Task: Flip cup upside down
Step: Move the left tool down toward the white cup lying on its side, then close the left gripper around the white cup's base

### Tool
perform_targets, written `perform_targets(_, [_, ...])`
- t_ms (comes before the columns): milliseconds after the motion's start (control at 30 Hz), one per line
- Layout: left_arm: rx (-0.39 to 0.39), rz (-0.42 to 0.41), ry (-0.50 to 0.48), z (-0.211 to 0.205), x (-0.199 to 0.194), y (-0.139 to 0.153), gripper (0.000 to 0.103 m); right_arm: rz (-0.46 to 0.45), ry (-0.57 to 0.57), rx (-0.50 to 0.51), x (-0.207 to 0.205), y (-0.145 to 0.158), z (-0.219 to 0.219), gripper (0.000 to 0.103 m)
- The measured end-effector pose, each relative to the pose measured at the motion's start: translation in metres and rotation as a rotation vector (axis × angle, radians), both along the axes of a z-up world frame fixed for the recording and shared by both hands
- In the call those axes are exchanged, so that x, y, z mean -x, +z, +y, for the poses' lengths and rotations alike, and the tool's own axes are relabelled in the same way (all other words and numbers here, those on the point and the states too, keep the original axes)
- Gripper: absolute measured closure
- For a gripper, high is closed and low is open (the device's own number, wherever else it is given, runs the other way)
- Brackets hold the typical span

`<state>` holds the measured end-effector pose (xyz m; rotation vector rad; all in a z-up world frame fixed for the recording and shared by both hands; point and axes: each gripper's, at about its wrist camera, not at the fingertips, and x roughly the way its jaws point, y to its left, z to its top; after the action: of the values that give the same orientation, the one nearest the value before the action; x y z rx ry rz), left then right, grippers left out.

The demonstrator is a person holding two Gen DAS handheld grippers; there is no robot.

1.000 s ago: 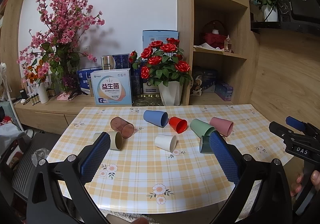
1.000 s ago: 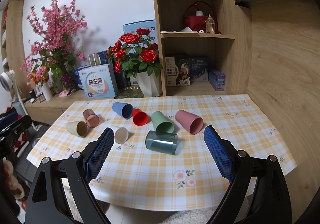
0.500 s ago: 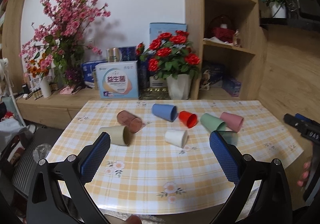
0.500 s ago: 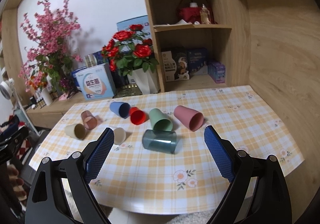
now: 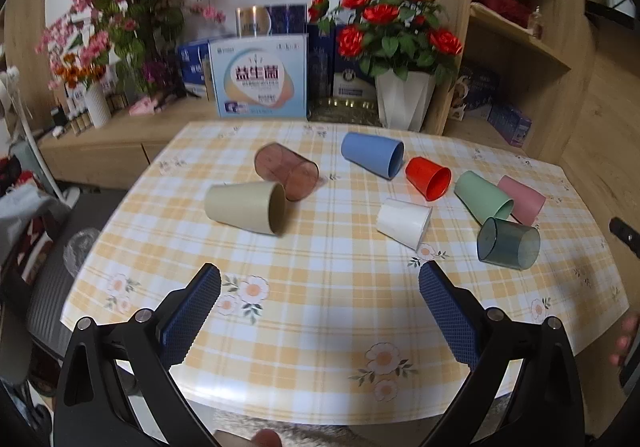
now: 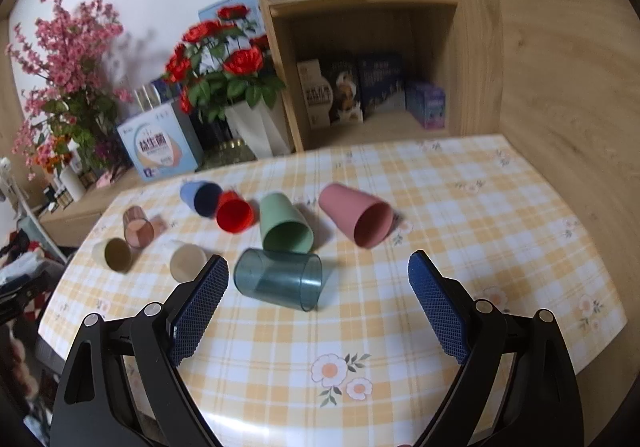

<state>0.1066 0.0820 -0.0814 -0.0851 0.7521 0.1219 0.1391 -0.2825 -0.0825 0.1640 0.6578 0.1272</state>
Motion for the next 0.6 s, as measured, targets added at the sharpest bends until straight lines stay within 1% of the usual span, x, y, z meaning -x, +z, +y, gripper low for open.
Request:
perform_targets(133, [0.081, 0.055, 0.032, -0.005, -0.034, -0.016, 0.006, 0.049, -0.013, 0.049, -0.013, -0.016, -0.001, 0.015])
perform_targets(200, [0.153, 0.101, 0.050, -0.007, -0.055, -0.026, 0.009, 0.074, -0.014, 0.053, -0.020, -0.025, -0.004, 0.015])
perform_targets(233, [0.198, 0.125, 0.057, -0.007, -0.066, -0.032, 0.014, 0.083, -0.014, 0.051, -0.022, -0.028, -0.005, 0.015])
perform_targets(267, [0.253, 0.155, 0.069, -0.006, -0.075, -0.038, 0.016, 0.090, -0.015, 0.050, -0.025, -0.031, -0.006, 0.015])
perform_targets(300, [0.358, 0.204, 0.099, -0.003, -0.091, -0.049, 0.019, 0.096, -0.017, 0.050, -0.027, -0.034, -0.008, 0.015])
perform_targets(333, [0.425, 0.235, 0.122, -0.001, -0.100, -0.057, 0.021, 0.101, -0.021, 0.053, -0.029, -0.037, -0.009, 0.015])
perform_targets(367, [0.510, 0.267, 0.151, 0.001, -0.113, -0.067, 0.023, 0.107, -0.023, 0.056, -0.032, -0.039, -0.011, 0.015])
perform_targets(433, [0.600, 0.303, 0.189, -0.002, -0.133, -0.081, 0.028, 0.118, -0.023, 0.062, -0.036, -0.043, -0.015, 0.015])
perform_targets(533, [0.669, 0.335, 0.226, -0.011, -0.160, -0.096, 0.029, 0.135, -0.035, 0.073, -0.042, -0.049, -0.021, 0.015])
perform_targets(567, [0.700, 0.346, 0.249, -0.013, -0.167, -0.103, 0.029, 0.143, -0.039, 0.071, -0.045, -0.051, -0.024, 0.015])
perform_targets(600, [0.716, 0.353, 0.262, -0.014, -0.171, -0.107, 0.029, 0.147, -0.041, 0.071, -0.046, -0.053, -0.026, 0.015])
